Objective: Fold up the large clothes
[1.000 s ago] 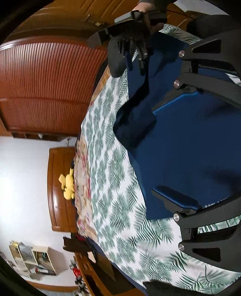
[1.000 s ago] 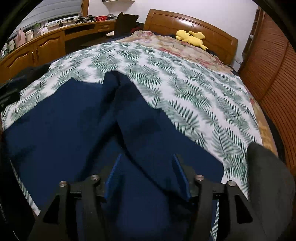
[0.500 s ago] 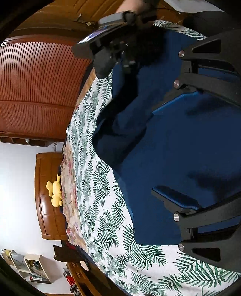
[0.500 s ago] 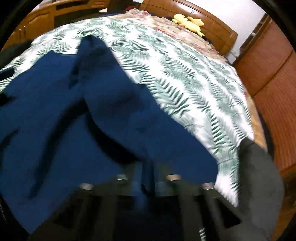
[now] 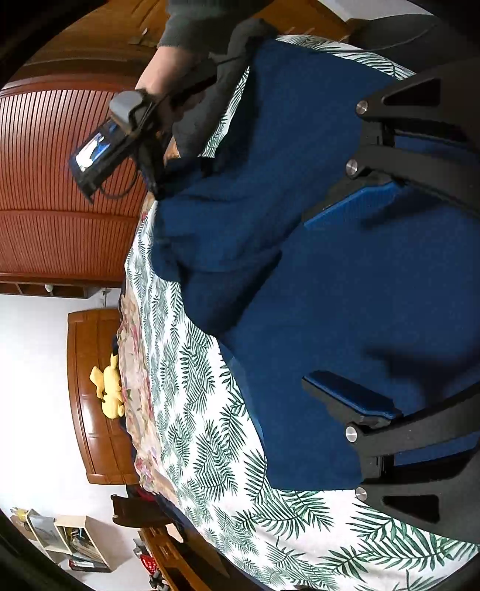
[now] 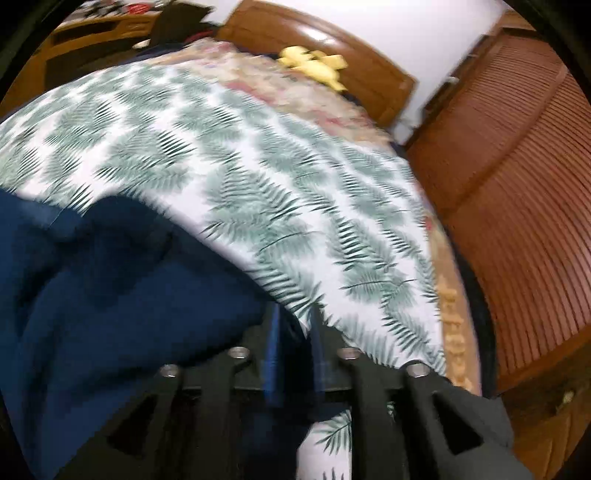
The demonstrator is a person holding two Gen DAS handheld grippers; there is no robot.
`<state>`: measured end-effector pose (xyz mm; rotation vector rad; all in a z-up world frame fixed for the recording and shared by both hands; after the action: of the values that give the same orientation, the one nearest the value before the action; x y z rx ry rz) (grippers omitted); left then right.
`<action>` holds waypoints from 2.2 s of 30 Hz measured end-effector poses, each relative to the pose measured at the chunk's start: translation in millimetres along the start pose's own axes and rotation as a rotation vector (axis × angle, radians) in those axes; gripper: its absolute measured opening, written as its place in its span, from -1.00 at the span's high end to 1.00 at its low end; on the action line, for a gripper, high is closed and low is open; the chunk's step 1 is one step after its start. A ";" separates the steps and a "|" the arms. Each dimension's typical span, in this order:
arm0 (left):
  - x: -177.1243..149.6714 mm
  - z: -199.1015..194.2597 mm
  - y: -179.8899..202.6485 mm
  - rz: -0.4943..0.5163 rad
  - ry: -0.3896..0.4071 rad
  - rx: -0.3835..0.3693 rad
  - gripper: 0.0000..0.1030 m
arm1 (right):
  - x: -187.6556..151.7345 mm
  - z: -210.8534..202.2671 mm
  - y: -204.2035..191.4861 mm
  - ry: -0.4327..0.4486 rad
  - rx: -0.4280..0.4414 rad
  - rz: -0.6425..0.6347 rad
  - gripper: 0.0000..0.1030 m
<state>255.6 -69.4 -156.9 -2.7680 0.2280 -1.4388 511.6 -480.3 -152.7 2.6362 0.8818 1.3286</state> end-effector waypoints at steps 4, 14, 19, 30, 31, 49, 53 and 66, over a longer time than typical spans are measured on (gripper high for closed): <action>0.9 0.2 -1.0 -0.005 -0.002 -0.007 -0.54 | 0.4 -0.5 9.9 0.053 0.033 0.103 -0.04; 1.5 0.4 -0.4 -0.004 -0.003 -0.002 -0.54 | -64.6 -16.4 7.7 0.009 0.219 0.175 -0.04; 1.7 0.4 -0.4 -0.003 -0.003 0.001 -0.54 | -103.1 -52.9 4.1 0.026 0.283 0.170 -0.04; 0.0 0.7 -0.1 0.002 -0.003 0.015 -0.54 | -187.2 -132.8 -4.9 0.039 0.341 0.213 -0.04; -0.2 0.8 0.6 0.003 -0.003 0.017 -0.54 | -195.5 -138.5 -6.5 0.039 0.340 0.212 -0.04; -8.2 -62.0 -1.3 0.005 0.020 0.074 -0.54 | -268.7 -148.4 1.1 0.042 0.348 0.289 -0.04; -21.3 -76.1 -3.6 0.002 -0.020 0.085 -0.54 | -265.6 -181.9 2.7 0.119 0.318 0.246 -0.05; -60.2 -85.1 -25.7 -0.016 -0.119 0.157 -0.20 | -228.9 -203.2 -58.1 0.220 0.475 0.186 -0.04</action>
<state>155.3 -31.1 -154.7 -2.7205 0.0872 -1.2311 225.0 -589.4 -207.5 3.0274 1.1260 1.6586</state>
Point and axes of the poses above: each gripper's, at about its wrist camera, not at the fingertips, and z roughly the way its jaws point, y to its right, x to its top, the point moved 5 cm from there along z, roughly the way its jaws point, and after that the axes turned 14 degrees about x, right-handed, at the moved point
